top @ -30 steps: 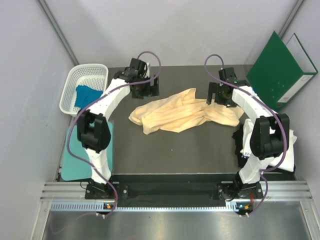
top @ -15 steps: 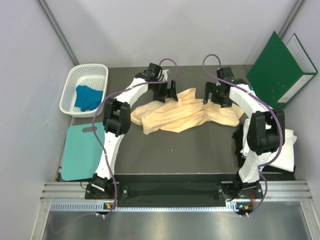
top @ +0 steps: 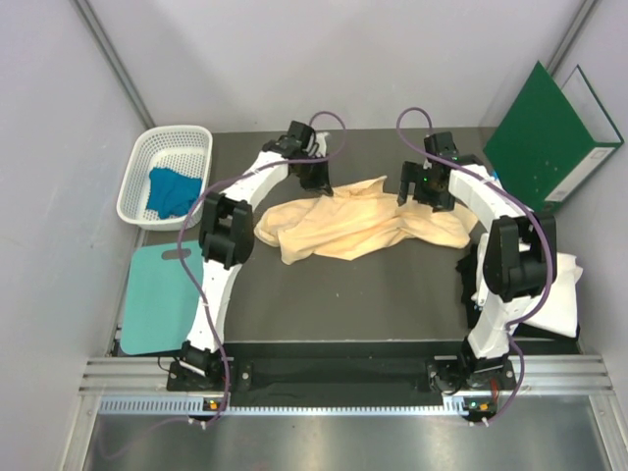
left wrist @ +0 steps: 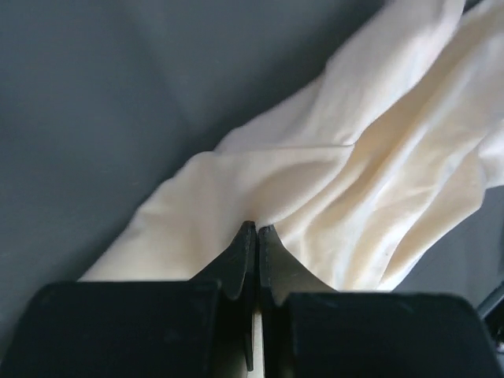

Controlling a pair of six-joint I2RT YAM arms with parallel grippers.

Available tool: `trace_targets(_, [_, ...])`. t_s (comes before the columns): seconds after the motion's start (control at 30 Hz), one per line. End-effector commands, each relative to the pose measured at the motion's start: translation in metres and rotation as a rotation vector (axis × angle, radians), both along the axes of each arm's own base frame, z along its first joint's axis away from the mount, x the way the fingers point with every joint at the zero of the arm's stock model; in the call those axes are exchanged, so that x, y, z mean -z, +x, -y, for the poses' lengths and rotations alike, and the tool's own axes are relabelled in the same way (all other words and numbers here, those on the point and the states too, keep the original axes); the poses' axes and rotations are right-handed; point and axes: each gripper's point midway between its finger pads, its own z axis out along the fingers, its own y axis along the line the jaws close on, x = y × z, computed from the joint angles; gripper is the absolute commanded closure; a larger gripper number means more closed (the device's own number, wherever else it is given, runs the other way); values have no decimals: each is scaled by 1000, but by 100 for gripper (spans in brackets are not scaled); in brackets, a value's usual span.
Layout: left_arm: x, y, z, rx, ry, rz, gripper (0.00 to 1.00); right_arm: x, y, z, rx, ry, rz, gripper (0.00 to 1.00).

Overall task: Fold and stack the t-shirts
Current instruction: Move the tshirt to the center of the board, then flatten out the tshirt

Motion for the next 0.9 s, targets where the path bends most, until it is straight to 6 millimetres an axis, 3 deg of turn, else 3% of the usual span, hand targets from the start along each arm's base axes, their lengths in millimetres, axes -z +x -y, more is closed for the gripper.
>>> trace_targets(0.0, [-167,50,-58,-179,-105,394,100,-19,13,4,9,-9,62,0])
trace_targets(0.03, [-199,47,-66,-208,-132,460,100,-16,11,6,12,-13,55,0])
trace_targets(0.07, [-212,45,-76,-229,-132,485,100,-19,11,6,14,-14,66,0])
trace_targets(0.13, [-228,32,-86,-236,-101,520,100,-16,8,9,20,-16,63,0])
trace_targets(0.2, [-220,14,-91,-222,-76,478,100,-15,6,9,24,-11,69,0])
trace_targets(0.3, [-178,-30,-94,-163,-22,326,100,-11,4,8,21,-4,63,0])
trace_targets(0.43, [-102,-114,-95,-7,122,76,100,-7,2,5,19,13,53,0])
trace_targets(0.47, [-92,-133,-87,43,154,45,100,-6,2,5,16,15,55,1])
trace_targets(0.53, [-70,-172,-94,103,240,-34,100,-5,2,3,11,21,52,0])
trace_targets(0.6, [-60,-205,-92,116,285,-111,100,-8,5,2,8,24,61,0])
trace_targets(0.73, [-36,-259,-123,84,450,-330,100,-9,17,0,2,23,73,0])
trace_targets(0.8, [-27,-279,-136,71,499,-406,100,-17,27,-5,-13,45,91,0])
trace_targets(0.83, [-27,-284,-136,69,492,-419,100,-12,30,-8,-18,49,78,0])
trace_targets(0.87, [-28,-285,-137,57,494,-417,100,-20,39,-9,-24,53,100,0])
